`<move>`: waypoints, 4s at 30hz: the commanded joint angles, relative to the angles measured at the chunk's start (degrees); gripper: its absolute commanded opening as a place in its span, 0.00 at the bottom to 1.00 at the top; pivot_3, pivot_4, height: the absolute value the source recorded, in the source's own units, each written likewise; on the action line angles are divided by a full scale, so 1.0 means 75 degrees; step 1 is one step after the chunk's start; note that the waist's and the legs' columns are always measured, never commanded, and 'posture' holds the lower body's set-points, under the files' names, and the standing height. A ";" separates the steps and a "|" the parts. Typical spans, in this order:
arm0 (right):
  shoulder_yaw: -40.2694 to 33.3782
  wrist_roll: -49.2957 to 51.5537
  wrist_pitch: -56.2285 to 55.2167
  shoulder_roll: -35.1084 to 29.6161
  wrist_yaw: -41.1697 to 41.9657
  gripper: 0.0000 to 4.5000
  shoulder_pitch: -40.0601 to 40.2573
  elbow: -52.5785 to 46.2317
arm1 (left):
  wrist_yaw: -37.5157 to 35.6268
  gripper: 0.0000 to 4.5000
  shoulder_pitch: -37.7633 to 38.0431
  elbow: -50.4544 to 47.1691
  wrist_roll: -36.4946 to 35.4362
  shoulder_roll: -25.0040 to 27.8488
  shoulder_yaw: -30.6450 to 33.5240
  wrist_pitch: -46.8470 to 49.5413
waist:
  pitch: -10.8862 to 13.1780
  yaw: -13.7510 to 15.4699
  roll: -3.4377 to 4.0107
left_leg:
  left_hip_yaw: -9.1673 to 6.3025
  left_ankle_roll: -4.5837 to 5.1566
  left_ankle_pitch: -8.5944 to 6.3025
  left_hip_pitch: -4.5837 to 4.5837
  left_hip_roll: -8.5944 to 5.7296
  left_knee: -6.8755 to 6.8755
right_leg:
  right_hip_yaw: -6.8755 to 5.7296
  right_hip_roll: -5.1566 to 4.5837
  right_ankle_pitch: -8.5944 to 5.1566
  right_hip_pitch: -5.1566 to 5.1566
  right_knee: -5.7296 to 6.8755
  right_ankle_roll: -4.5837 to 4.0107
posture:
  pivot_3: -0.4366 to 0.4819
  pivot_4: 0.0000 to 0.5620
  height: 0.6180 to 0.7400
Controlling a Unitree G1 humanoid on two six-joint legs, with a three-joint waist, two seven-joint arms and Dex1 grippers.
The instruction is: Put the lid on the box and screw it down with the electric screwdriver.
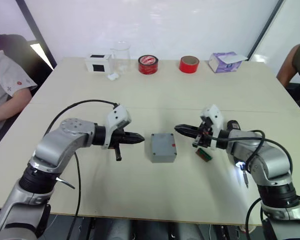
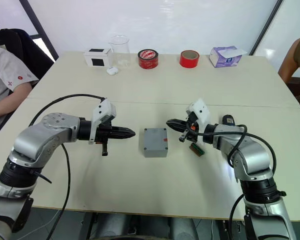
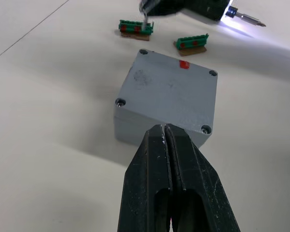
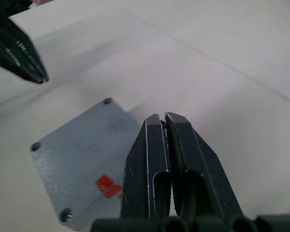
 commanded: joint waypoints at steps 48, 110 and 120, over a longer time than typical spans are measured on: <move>-0.2416 0.0962 0.2115 -0.1352 -0.1058 0.85 -0.0914 -0.0054 | 0.0045 0.00 -0.0507 -0.0584 -0.0417 -0.0222 0.0036 -0.0127 | 0.0006 0.0023 -0.0001 | -0.0001 0.0000 0.0000 -0.0004 -0.0001 0.0000 | -0.0001 -0.0004 -0.0001 -0.0001 -0.0001 -0.0001 | 0.48 0.27 1.00; -0.4274 0.3553 0.3024 0.1260 -0.2208 0.40 -0.3004 0.0693 | 0.0629 0.00 -0.0252 -0.0103 -0.0566 -0.0496 -0.0046 -0.0388 | 0.0056 -0.0079 0.0039 | 0.0018 -0.0059 0.0035 -0.0013 0.0005 -0.0104 | -0.0013 -0.0002 0.0013 -0.0021 -0.0050 -0.0002 | 0.48 0.27 1.00; -0.1772 0.1759 0.0668 0.1753 -0.2193 0.40 -0.0846 -0.1007 | 0.0404 0.00 -0.0515 0.0812 0.0343 -0.1107 -0.1064 -0.1042 | 0.0057 -0.0027 0.0041 | 0.0023 -0.0056 0.0034 -0.0009 -0.0014 -0.0094 | -0.0008 -0.0004 0.0014 -0.0015 -0.0076 -0.0002 | 0.48 0.27 1.00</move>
